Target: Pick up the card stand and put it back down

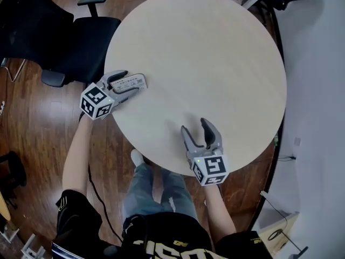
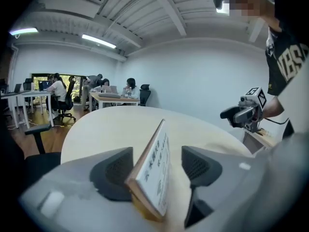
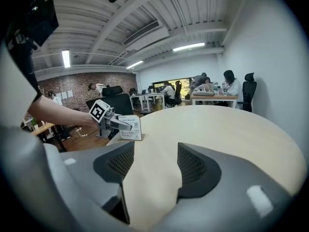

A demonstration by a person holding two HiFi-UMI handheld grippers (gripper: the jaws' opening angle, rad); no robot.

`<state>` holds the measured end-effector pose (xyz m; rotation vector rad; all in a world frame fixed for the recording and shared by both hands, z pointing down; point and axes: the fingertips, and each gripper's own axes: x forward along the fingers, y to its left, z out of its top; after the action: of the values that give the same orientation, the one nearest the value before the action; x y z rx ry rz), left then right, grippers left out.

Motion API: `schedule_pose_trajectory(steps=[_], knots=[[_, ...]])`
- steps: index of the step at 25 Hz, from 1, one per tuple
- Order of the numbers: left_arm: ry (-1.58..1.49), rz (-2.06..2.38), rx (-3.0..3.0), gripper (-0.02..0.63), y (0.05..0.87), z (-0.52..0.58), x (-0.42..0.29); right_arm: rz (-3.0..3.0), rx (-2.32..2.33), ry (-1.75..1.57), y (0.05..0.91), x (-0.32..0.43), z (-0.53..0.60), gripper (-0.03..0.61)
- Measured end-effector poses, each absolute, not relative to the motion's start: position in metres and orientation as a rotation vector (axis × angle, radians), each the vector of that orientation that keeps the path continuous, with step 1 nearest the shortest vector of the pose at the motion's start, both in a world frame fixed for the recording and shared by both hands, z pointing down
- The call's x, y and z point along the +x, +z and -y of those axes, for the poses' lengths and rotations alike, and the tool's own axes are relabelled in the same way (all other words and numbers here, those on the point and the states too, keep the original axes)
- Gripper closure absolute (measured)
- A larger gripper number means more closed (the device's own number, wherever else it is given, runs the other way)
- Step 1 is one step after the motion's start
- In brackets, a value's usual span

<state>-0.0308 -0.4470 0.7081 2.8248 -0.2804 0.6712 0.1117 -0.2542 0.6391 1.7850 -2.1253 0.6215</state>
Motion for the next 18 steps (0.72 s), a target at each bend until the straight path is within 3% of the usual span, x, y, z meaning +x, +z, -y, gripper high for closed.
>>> schedule_pose_trajectory(steps=[2, 5, 11, 18], knots=[[0.719, 0.266, 2.840, 0.463, 0.711, 0.445, -0.027, 2.116, 1.790, 0.621, 0.640, 0.115, 0.249, 0.295], [0.719, 0.259, 2.831, 0.596, 0.707, 0.438, -0.023, 2.120, 1.793, 0.621, 0.638, 0.119, 0.242, 0.300], [0.663, 0.308, 2.747, 0.598, 0.666, 0.400, -0.031, 2.181, 1.790, 0.605, 0.610, 0.102, 0.246, 0.300], [0.498, 0.430, 2.752, 0.598, 0.533, 0.379, -0.061, 2.343, 1.765, 0.472, 0.521, 0.058, 0.270, 0.300]])
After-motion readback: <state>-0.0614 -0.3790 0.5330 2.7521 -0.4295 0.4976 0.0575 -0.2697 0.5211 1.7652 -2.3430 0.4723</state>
